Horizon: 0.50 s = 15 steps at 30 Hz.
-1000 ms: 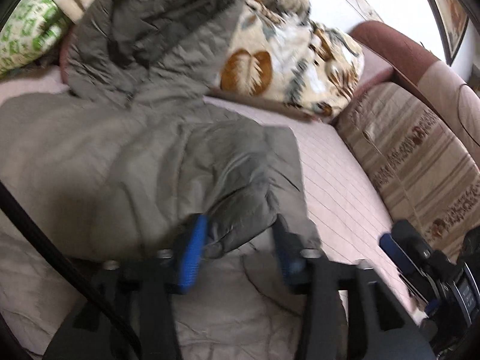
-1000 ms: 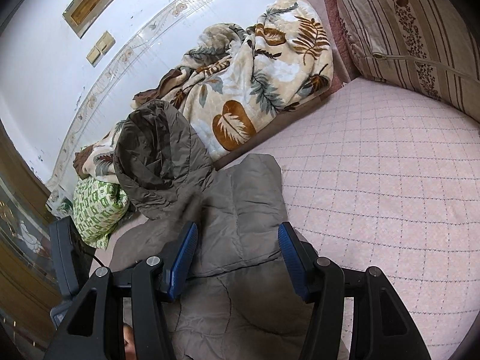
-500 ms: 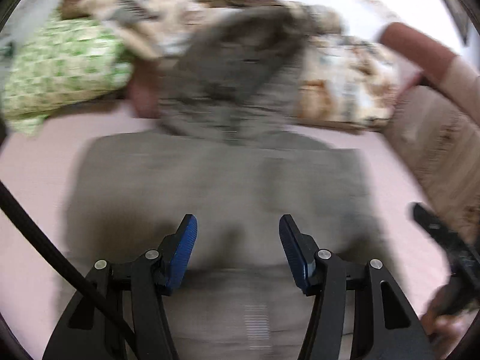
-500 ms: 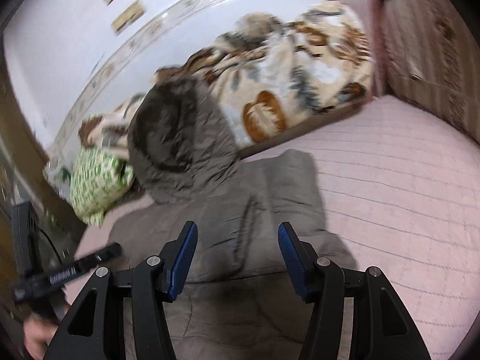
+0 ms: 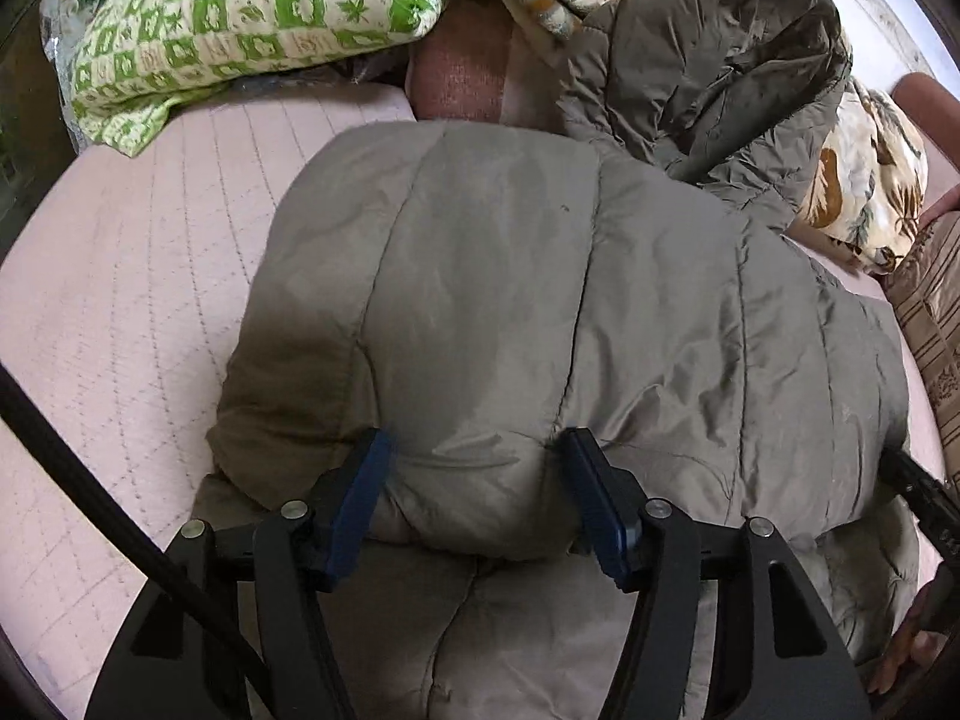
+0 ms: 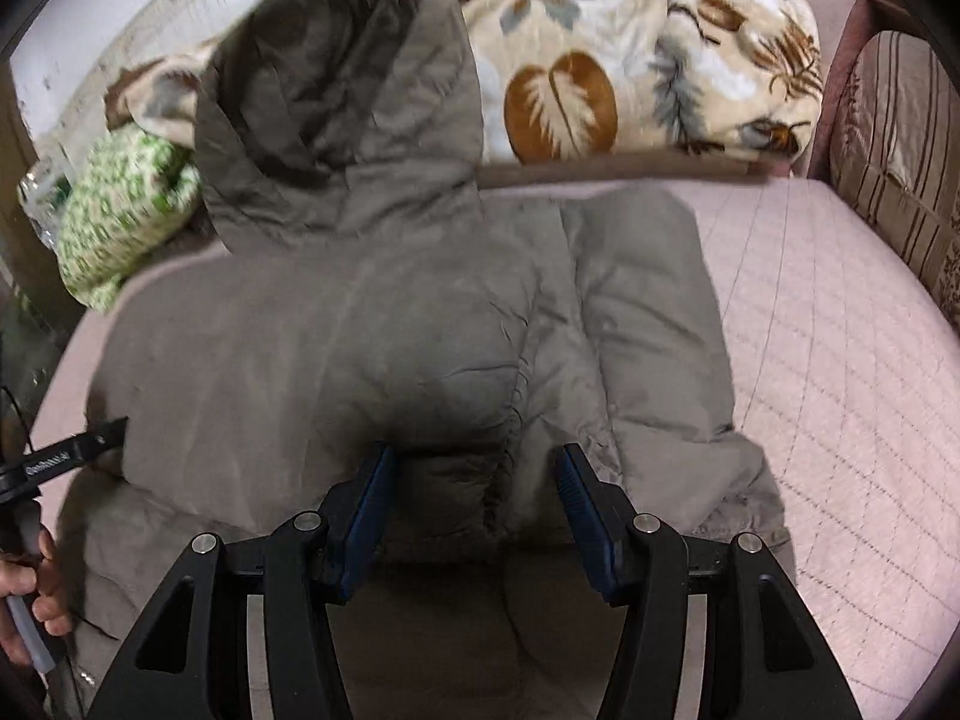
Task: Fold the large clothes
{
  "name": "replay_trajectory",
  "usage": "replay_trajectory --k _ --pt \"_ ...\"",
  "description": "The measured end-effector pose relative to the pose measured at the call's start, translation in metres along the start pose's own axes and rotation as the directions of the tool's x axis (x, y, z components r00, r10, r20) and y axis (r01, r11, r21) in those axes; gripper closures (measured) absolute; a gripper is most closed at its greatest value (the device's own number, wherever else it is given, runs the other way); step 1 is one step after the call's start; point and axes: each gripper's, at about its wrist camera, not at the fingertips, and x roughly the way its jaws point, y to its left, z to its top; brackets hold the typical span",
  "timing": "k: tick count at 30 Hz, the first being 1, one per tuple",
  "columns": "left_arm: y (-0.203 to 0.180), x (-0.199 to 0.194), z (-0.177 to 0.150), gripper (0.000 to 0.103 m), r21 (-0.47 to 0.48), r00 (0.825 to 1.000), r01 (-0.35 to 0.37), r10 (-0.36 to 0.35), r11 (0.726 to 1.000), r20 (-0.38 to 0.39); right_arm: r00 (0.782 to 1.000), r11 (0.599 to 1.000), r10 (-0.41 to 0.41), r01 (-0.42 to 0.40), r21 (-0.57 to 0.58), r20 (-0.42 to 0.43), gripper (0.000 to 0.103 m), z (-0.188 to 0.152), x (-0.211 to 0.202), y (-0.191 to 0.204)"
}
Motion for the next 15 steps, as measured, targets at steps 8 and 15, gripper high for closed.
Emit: replay_trajectory --k 8,15 --pt "0.000 0.008 0.003 0.040 0.001 1.000 -0.004 0.004 1.000 -0.008 0.998 1.000 -0.003 0.003 0.005 -0.062 0.041 -0.001 0.021 -0.005" --pt "-0.017 -0.037 0.012 0.040 0.045 0.996 -0.001 -0.003 0.999 0.091 0.997 0.997 0.062 -0.064 0.046 0.047 0.039 0.010 -0.022 -0.002"
